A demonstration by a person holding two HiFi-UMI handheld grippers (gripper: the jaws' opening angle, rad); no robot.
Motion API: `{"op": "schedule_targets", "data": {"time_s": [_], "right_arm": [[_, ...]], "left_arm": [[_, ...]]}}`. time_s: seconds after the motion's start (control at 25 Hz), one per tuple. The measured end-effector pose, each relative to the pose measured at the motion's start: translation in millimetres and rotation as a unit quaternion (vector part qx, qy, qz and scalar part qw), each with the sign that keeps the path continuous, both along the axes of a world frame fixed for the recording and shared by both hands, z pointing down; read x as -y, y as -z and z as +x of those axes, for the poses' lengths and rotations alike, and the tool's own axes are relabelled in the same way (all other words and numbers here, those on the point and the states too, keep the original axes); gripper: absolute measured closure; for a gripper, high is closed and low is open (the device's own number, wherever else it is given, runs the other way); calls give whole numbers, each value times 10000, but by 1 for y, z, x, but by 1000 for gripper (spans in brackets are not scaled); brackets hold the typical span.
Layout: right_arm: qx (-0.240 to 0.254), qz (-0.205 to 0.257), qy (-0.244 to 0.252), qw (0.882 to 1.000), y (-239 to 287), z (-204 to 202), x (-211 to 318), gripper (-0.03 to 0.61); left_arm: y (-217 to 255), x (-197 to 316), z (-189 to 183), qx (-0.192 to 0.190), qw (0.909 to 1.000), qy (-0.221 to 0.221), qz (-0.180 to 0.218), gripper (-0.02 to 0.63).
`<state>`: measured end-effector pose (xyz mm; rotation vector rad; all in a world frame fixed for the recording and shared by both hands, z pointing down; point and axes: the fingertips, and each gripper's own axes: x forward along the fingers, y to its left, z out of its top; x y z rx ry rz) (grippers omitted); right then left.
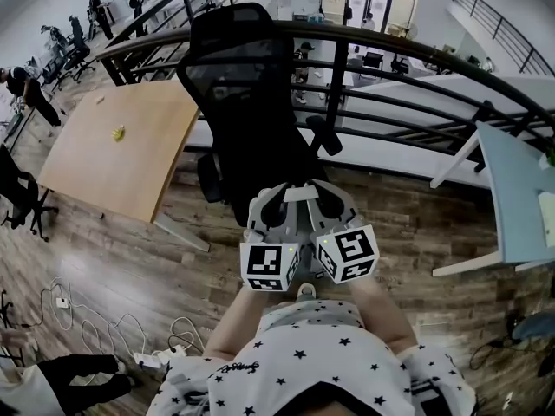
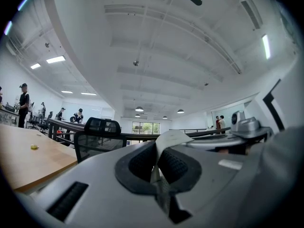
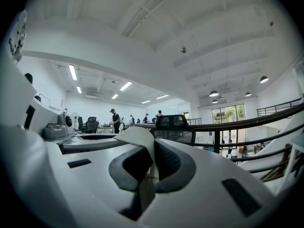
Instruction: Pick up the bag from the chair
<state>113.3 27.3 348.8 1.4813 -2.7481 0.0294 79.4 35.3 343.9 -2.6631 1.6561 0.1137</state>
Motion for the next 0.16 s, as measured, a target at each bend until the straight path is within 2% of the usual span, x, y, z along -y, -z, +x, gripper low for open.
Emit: {"op": "schedule_targets", "data": {"time_s": [0.16], "right_arm": [[-13, 16, 26, 10000, 0, 1, 3, 583]], "left_arm": [[0, 3, 1, -23, 10000, 25, 2, 601]]}}
